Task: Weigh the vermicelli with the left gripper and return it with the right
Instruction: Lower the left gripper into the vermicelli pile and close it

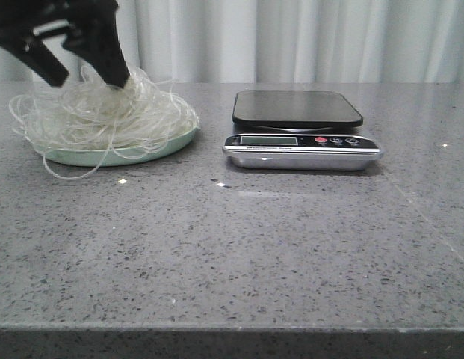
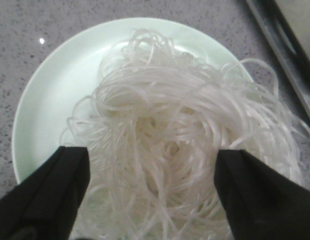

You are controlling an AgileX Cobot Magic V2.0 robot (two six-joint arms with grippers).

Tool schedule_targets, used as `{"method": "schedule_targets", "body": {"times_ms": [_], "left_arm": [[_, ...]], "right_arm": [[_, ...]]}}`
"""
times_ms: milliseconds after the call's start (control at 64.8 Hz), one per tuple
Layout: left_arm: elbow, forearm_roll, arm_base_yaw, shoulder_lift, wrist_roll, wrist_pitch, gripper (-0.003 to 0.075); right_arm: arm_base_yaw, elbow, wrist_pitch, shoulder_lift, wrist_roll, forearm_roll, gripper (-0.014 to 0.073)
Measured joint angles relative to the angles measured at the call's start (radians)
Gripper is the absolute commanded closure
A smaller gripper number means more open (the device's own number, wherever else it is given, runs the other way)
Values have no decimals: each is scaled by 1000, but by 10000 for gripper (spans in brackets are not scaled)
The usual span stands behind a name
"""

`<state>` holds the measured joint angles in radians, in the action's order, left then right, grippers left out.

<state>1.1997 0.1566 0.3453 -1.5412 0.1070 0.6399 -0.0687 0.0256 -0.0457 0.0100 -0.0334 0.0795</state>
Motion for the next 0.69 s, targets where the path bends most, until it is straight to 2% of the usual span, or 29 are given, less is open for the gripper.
{"method": "schedule_targets", "body": {"times_ms": [340,417,463,479,525,571,633,695], "left_arm": [[33,19,2,-106,0,4,169],[39,23,2,-120,0,9,254],[42,28,2,-125,0,13,365],[42,28,2,-127,0,15,381],[43,28,2,-128,0,15,521],[43,28,2,-128,0,17,613],[50,28,2,-128,0,22,568],[58,28,2,-128,0,31,568]], "right_arm": [[0,0,0,0,0,0,414],[0,0,0,0,0,0,414],[0,0,0,0,0,0,414],[0,0,0,0,0,0,414],[0,0,0,0,0,0,414],[0,0,0,0,0,0,414],[0,0,0,0,0,0,414],[0,0,0,0,0,0,414]]}}
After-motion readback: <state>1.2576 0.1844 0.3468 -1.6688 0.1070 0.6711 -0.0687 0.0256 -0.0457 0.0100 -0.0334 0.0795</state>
